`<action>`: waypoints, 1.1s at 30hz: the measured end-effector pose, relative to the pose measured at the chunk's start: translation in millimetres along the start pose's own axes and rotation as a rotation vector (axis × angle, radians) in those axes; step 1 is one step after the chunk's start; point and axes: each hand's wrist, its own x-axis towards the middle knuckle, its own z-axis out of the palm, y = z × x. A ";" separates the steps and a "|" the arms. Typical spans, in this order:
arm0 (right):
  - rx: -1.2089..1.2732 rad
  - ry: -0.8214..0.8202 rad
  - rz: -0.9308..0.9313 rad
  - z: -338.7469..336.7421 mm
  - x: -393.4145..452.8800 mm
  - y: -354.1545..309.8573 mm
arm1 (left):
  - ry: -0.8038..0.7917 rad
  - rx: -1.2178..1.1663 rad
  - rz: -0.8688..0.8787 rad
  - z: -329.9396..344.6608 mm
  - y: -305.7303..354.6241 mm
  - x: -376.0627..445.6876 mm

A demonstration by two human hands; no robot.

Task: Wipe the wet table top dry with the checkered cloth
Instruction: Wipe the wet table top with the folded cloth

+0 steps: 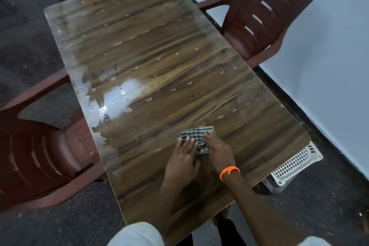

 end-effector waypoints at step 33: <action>0.043 -0.146 -0.186 -69.4 -33.3 84.7 | 0.020 -0.011 -0.074 60.1 100.1 -5.4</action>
